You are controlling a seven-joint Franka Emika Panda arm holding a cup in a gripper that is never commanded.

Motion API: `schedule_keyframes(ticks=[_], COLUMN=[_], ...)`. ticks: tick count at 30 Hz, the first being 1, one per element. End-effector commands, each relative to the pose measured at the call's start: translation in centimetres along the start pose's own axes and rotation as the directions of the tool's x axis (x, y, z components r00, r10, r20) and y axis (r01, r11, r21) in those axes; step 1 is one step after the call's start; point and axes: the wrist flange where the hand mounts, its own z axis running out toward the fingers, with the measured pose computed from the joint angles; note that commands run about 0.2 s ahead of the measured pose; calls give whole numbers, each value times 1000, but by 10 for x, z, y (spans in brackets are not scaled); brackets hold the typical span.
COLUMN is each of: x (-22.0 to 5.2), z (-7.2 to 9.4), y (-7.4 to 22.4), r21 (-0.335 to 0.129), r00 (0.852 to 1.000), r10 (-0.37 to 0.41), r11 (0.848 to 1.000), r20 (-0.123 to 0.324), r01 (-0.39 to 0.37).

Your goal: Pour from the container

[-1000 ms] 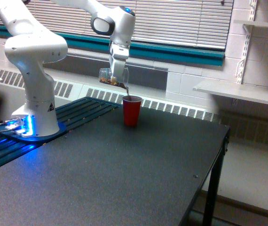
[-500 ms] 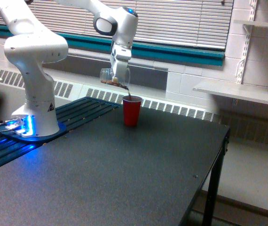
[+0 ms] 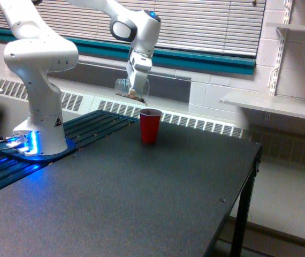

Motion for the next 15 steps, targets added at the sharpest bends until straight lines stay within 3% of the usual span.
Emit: schedule_keyframes(ticks=[1,15], x=[9,11], z=[0,1], y=[0,-5], r21=[-12,-21], r00=[1000,997], r10=[-23,-54], r11=[1000,998], r20=[13,50], r01=[23,55])
